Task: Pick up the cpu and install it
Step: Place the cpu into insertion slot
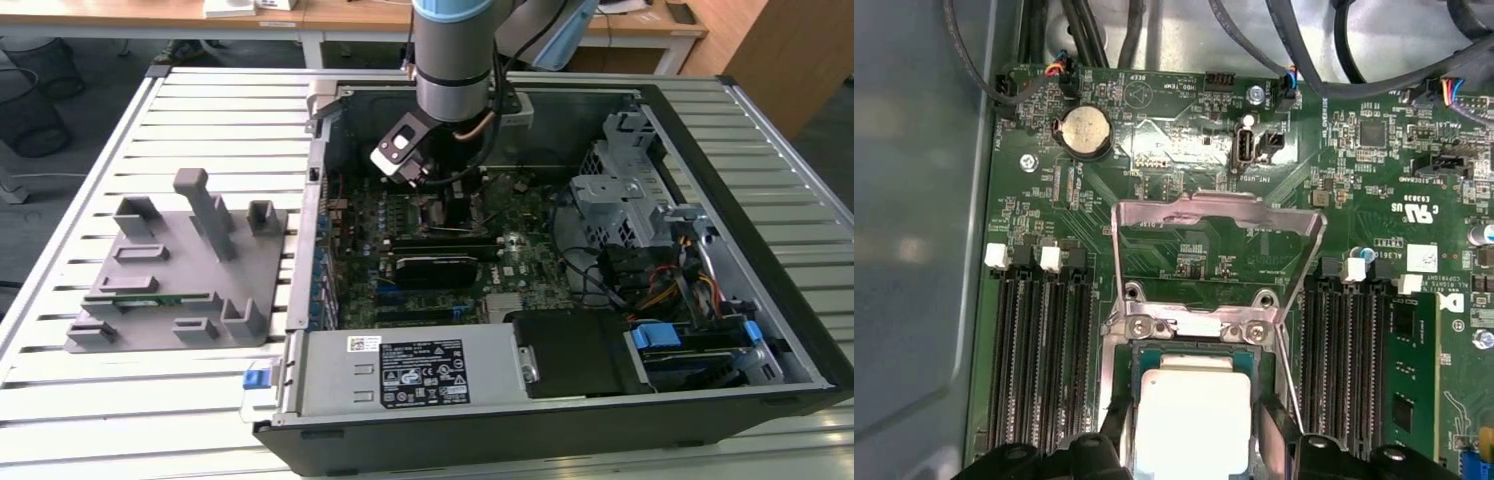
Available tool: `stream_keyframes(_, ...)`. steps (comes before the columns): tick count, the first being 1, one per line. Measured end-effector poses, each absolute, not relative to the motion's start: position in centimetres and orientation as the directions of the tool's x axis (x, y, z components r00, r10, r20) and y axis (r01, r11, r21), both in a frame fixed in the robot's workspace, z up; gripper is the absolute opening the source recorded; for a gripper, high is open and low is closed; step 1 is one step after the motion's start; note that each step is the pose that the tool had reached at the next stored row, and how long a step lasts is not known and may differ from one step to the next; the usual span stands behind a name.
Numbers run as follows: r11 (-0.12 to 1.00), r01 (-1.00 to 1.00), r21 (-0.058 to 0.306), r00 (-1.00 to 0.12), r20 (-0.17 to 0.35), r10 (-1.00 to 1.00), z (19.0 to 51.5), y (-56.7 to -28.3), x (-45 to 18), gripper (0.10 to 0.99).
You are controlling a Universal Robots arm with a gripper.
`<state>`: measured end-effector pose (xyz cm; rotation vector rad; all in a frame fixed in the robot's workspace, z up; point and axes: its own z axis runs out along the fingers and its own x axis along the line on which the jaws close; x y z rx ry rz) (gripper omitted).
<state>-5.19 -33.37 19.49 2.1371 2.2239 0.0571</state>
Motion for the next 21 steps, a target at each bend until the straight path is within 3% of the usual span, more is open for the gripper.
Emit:
stream_keyframes(4, 0.04, 0.997, 0.066, -0.039, -0.015, 0.999, 20.0, -33.4, -5.2, 0.596)
stream_keyframes(5, 0.04, 0.997, 0.066, -0.039, -0.015, 0.999, 20.1, -33.4, -5.2, 0.533)
stream_keyframes(8, 0.04, 0.997, 0.065, -0.039, -0.015, 0.999, 20.4, -33.4, -5.2, 0.475)
stream_keyframes(11, 0.04, 0.997, 0.065, -0.039, -0.015, 0.999, 20.7, -33.4, -5.2, 0.298)
stream_keyframes(12, 0.04, 0.997, 0.064, -0.039, -0.015, 0.999, 20.8, -33.4, -5.2, 0.298)
stream_keyframes(14, 0.04, 0.997, 0.064, -0.039, -0.015, 0.999, 21.0, -33.4, -5.2, 0.18)
stream_keyframes(15, 0.04, 0.997, 0.064, -0.039, -0.015, 0.999, 21.1, -33.4, -5.2, 0.18)
stream_keyframes(16, 0.04, 0.997, 0.063, -0.039, -0.015, 0.999, 21.2, -33.4, -5.2, 0.122)
stream_keyframes(21, 0.04, 0.997, 0.062, -0.039, -0.015, 0.999, 21.5, -33.4, -5.2, 0.106)
